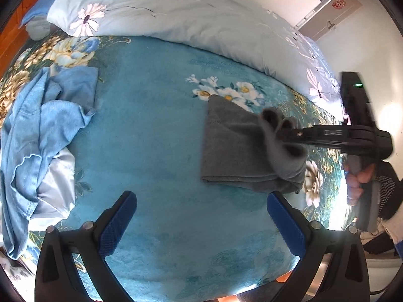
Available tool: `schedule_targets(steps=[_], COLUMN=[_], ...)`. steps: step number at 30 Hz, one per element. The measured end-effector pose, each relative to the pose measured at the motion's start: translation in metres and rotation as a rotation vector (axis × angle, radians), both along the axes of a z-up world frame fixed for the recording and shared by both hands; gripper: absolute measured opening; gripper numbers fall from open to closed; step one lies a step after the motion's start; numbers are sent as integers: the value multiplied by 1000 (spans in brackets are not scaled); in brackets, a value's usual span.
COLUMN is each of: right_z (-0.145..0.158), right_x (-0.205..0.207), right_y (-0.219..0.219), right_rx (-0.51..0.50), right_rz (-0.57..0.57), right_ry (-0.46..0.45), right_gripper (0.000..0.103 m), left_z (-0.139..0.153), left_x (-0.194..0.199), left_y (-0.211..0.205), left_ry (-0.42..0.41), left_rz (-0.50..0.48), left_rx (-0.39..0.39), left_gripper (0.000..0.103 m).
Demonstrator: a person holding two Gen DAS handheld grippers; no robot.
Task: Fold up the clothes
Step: 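Open the right gripper to release the folded end, then grasp the folded cuff end of the bundle with the left gripper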
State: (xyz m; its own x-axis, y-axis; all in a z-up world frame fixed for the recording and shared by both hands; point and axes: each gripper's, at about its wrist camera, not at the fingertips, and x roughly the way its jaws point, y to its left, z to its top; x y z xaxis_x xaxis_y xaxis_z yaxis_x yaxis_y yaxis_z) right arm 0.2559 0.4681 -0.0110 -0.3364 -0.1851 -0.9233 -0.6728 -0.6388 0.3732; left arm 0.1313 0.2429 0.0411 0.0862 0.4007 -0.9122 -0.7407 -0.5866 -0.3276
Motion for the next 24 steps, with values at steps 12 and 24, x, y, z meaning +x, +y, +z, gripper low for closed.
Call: schedule_targets(steps=[12, 24], right_z=[71, 22], right_x=[116, 262], right_y=[23, -8], right_rx=[91, -72], right_rz=[-230, -375], right_ry=[59, -146], right_gripper=[32, 32], left_z=[-18, -75], left_x=[37, 50], left_y=[89, 168], left_ry=[-78, -199], left_rz=[-197, -175], left_rx=[97, 73], left_gripper=[103, 94])
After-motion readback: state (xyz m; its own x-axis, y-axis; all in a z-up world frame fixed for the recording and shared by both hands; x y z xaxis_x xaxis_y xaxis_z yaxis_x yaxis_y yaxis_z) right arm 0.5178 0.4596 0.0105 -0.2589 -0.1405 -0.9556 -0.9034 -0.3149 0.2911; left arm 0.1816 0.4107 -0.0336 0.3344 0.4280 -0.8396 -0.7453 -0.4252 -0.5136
